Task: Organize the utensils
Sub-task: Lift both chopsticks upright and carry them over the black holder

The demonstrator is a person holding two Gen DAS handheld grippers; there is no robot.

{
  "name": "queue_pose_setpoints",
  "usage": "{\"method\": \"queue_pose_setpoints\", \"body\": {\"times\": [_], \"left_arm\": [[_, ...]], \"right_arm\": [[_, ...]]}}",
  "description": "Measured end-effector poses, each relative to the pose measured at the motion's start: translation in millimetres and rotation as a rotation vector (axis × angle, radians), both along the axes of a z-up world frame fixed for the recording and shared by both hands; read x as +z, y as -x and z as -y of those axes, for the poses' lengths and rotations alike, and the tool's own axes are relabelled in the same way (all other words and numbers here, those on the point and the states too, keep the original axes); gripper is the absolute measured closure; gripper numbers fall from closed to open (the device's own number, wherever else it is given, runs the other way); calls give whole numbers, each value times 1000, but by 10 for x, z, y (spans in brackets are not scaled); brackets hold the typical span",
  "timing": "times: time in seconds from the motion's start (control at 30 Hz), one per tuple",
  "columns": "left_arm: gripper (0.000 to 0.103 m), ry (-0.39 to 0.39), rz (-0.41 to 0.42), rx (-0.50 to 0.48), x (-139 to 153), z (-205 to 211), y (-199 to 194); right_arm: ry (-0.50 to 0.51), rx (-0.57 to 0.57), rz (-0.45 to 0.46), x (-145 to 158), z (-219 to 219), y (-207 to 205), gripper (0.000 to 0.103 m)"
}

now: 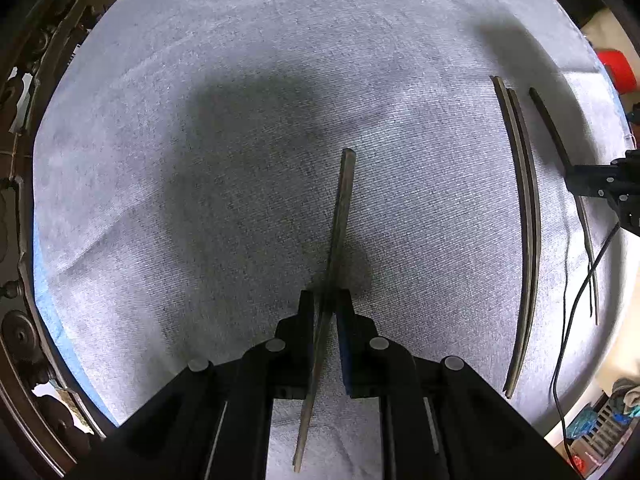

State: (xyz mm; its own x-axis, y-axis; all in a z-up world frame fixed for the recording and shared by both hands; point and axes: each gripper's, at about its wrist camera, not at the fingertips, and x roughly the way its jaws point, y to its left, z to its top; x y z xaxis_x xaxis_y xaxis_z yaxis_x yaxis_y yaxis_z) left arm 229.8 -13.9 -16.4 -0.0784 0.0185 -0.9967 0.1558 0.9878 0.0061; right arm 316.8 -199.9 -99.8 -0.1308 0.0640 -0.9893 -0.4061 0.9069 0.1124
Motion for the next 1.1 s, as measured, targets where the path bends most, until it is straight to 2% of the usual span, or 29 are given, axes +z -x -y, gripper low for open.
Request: {"method": "queue_pose_setpoints", "body": {"times": [0.23,0.47,0.73,0.87,1.1], "left_arm": [[97,9,16,1,78,-37,-7],[98,-5,-8,41,86,-282,292],[98,30,5,141,51,-518,416],[98,99,45,245,100,-751,624],[98,157,131,320,278,-965,1097]], "right_arm": [[2,7,15,0,-25,46,95],[-3,28,-14,-15,-46,289,96],[17,2,-7,-12,-96,382,96],[-52,-61,21,52,31,530,96],[-160,-148,83,261,287,815,96]]}}
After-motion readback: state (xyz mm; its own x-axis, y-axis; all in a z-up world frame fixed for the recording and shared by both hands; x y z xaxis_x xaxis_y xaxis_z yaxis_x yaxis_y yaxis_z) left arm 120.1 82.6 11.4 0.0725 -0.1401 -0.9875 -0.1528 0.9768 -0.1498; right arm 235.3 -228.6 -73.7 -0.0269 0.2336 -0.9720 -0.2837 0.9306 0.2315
